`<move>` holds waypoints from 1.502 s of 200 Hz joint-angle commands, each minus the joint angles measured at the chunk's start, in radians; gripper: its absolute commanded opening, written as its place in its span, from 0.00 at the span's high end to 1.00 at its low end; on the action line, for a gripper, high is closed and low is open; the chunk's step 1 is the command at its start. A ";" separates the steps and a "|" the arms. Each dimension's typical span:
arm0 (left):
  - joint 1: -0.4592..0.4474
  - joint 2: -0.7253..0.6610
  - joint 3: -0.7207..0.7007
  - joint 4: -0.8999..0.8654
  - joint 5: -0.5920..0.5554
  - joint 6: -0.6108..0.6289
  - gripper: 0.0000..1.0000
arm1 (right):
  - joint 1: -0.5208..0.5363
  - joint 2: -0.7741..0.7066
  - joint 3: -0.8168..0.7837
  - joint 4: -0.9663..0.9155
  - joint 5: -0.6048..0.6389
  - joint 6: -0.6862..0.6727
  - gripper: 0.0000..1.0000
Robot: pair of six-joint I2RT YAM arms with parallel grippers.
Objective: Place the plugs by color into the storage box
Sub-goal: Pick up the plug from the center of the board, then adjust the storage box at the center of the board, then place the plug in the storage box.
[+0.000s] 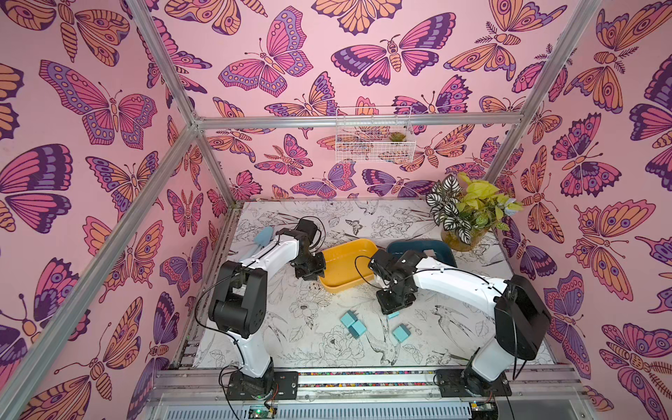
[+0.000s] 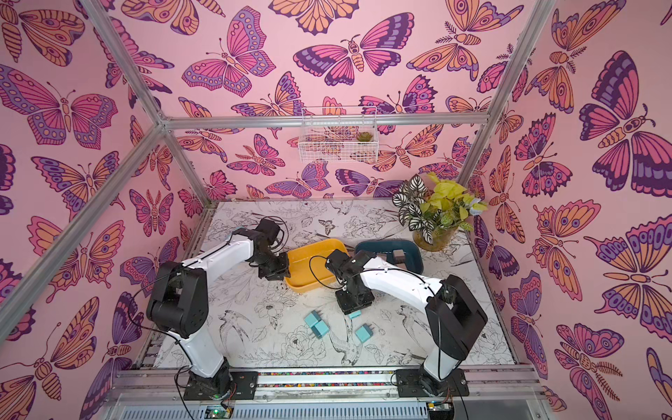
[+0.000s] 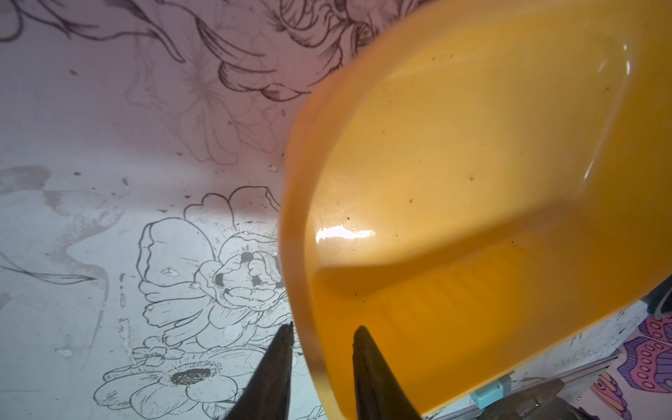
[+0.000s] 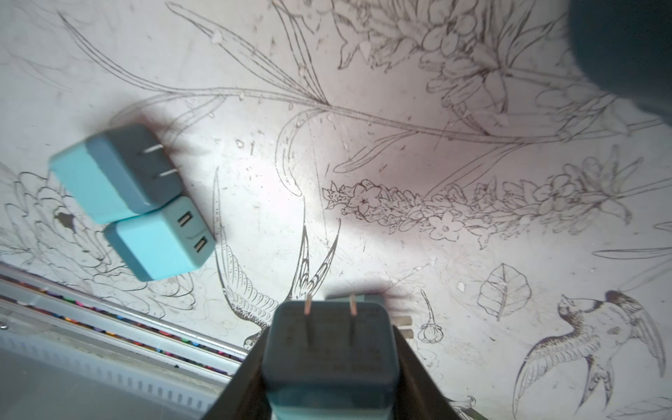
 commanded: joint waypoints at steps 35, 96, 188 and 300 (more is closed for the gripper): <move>-0.004 0.008 0.013 -0.040 0.006 0.061 0.77 | -0.048 0.103 0.316 -0.136 0.046 -0.050 0.55; -0.011 -0.020 -0.014 -0.056 0.027 0.113 0.80 | -0.085 0.354 0.661 -0.196 0.029 -0.118 0.55; -0.022 -0.064 -0.033 -0.118 0.020 0.149 0.83 | -0.118 0.534 0.779 -0.179 0.012 -0.142 0.55; -0.024 -0.049 -0.036 -0.114 0.032 0.106 0.80 | -0.121 0.544 0.634 -0.089 0.107 -0.193 0.52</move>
